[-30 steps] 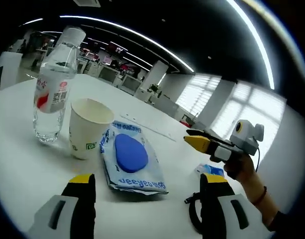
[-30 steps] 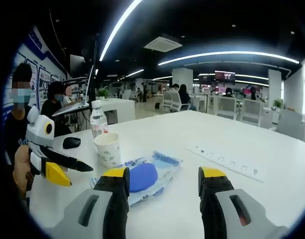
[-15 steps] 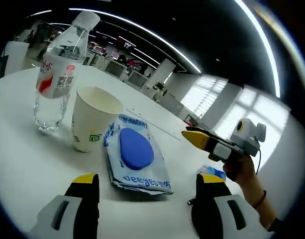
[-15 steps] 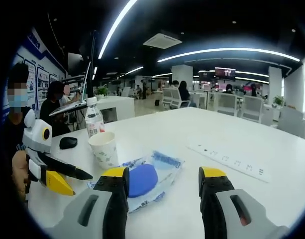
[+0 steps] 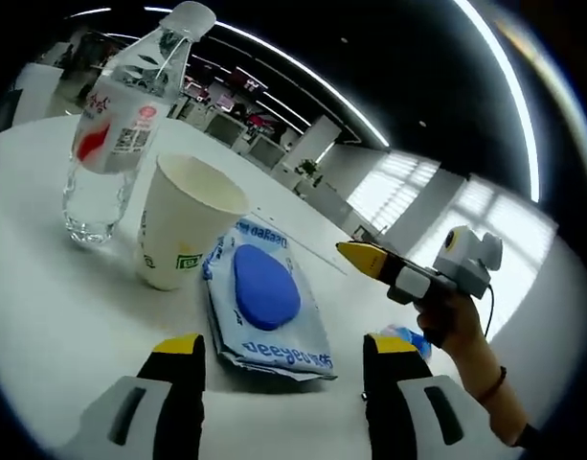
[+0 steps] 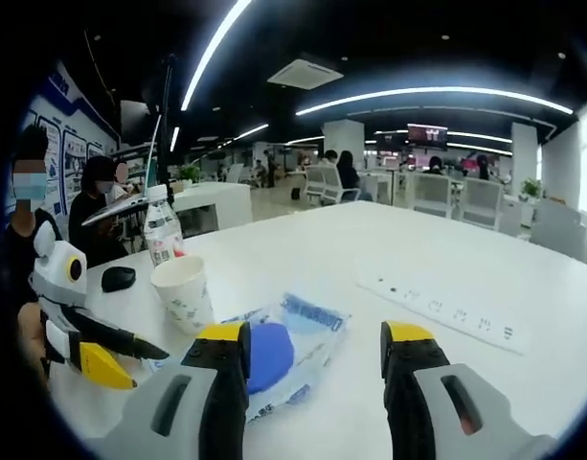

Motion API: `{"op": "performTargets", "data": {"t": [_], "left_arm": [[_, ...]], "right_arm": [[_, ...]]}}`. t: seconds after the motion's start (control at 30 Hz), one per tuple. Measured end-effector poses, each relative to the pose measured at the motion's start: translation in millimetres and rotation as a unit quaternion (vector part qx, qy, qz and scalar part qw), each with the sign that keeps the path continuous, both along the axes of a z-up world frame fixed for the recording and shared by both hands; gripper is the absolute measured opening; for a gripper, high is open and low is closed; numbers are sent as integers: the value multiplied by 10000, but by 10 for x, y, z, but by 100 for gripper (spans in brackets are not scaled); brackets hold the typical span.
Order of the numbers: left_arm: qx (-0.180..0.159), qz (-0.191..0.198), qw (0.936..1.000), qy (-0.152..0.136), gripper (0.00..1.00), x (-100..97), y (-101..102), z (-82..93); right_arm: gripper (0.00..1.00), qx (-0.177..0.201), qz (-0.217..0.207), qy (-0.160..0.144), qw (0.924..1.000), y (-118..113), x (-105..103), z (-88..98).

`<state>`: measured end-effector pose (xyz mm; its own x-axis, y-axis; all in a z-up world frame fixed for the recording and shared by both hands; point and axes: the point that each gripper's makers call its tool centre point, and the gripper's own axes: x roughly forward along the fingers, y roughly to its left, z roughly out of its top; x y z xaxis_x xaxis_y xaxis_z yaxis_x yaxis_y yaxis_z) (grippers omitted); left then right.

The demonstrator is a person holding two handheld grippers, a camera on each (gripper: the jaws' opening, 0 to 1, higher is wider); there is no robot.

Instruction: Arrange the tabletop items into an orderly group along one side of the table until the central work area is clear of visible clutter.

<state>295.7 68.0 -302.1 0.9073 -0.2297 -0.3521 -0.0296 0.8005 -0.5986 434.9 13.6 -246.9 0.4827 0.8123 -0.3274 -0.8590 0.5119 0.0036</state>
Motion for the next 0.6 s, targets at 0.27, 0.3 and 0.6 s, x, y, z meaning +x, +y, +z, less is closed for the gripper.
{"op": "performTargets", "data": {"t": [0.27, 0.3, 0.6], "left_arm": [[-57, 44, 10000, -27, 61, 21, 48, -11], [-35, 45, 10000, -15, 59, 23, 56, -20], [108, 109, 9999, 29, 49, 27, 110, -66]], "right_arm": [[53, -4, 48, 85, 10000, 71, 30, -80], [52, 4, 34, 81, 10000, 77, 41, -85], [49, 102, -227, 348, 9991, 133, 173, -230]]}}
